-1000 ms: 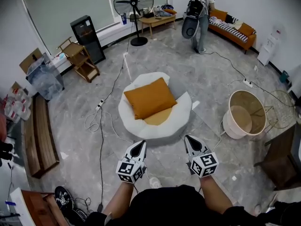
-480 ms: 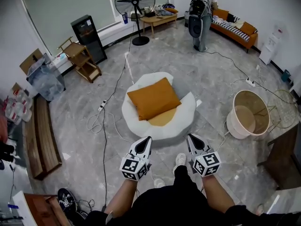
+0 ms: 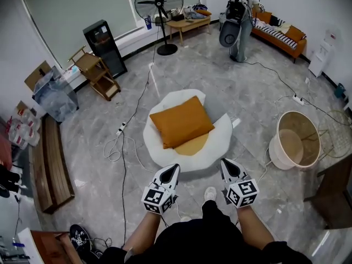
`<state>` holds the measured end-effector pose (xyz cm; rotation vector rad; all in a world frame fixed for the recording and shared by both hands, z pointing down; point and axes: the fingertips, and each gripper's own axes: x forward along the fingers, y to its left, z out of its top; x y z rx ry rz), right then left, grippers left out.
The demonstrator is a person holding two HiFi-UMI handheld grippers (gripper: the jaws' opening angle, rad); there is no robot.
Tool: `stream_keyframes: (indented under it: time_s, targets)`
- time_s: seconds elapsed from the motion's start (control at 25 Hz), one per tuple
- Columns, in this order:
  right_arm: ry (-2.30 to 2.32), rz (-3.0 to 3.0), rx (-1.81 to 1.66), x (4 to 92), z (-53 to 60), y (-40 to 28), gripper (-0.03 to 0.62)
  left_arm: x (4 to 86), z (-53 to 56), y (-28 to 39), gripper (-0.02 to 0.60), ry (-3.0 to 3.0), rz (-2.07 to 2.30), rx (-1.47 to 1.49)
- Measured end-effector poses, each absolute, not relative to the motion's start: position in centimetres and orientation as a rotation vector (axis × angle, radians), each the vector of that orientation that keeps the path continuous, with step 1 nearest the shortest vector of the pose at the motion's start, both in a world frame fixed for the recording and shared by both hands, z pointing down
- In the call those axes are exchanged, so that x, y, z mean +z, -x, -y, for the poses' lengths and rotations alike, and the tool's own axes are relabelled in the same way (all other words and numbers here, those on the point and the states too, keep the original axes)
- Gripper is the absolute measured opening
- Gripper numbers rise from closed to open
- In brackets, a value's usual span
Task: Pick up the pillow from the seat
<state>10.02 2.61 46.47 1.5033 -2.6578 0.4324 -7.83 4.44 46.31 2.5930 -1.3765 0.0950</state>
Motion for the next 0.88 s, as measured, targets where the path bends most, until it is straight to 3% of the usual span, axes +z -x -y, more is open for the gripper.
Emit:
stream_keyframes:
  time_s: [0.48,0.88]
  targets:
    - [-1.475,2.659,0.443,47.3,10.5,-15.0,0.006,45.2,9.4,2.7,0.012,-2.584,1.406,0.076]
    - [-1.385,2.688,0.435,47.1,17.3,-16.3,0.006,46.5,14.8,3.3,0.012,-2.47,1.53,0.117]
